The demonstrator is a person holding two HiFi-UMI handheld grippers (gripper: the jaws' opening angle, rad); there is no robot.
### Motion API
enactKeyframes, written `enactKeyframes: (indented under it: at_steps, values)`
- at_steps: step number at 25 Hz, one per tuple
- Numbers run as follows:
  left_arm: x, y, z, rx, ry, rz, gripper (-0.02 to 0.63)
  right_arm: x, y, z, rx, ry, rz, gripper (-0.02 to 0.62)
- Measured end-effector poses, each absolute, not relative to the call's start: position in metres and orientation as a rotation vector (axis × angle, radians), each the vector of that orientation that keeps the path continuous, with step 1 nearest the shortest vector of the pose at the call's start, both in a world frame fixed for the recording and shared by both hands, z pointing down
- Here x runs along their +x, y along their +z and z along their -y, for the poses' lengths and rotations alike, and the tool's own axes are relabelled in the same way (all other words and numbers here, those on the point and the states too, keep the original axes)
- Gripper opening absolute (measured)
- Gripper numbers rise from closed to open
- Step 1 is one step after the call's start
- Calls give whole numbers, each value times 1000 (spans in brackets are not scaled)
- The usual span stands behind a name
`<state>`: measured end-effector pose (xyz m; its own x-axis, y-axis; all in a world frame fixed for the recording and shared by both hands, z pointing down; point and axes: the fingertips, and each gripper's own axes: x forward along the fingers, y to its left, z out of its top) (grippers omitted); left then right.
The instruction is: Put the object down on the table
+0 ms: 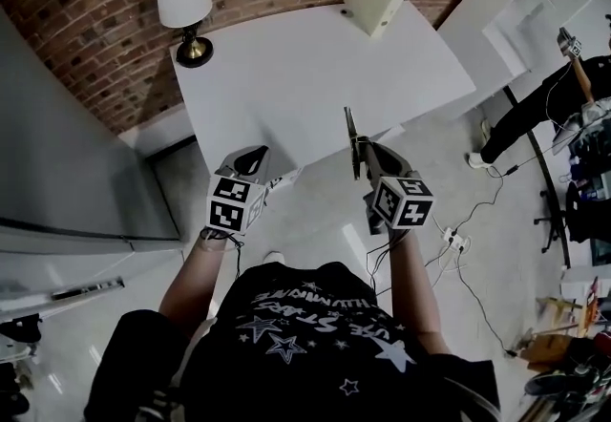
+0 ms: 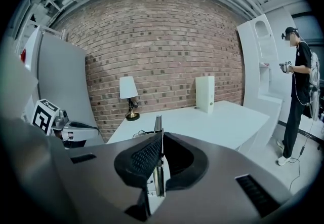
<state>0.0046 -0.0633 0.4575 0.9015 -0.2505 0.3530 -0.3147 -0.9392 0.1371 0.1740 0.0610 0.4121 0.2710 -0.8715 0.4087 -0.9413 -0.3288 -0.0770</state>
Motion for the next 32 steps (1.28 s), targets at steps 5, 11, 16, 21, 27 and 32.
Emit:
enactKeyframes:
  at_steps: [5, 11, 16, 21, 27, 32]
  values:
    - [-2, 463, 87, 2857, 510, 473, 20, 178, 415, -28, 2303, 568, 1721, 12]
    - [-7, 470, 109, 2800, 501, 576, 20, 186, 425, 12, 2197, 562, 1792, 11]
    - [-4, 473, 135, 2770, 527, 685, 20, 205, 431, 61, 2096, 535, 1872, 11]
    - [9, 477, 166, 2705, 556, 821, 20, 226, 438, 118, 1925, 474, 1962, 11]
    - [32, 473, 196, 2641, 573, 961, 20, 245, 438, 184, 1654, 273, 2033, 11]
    - [48, 464, 219, 2595, 584, 1058, 20, 252, 434, 232, 1420, 36, 2035, 11]
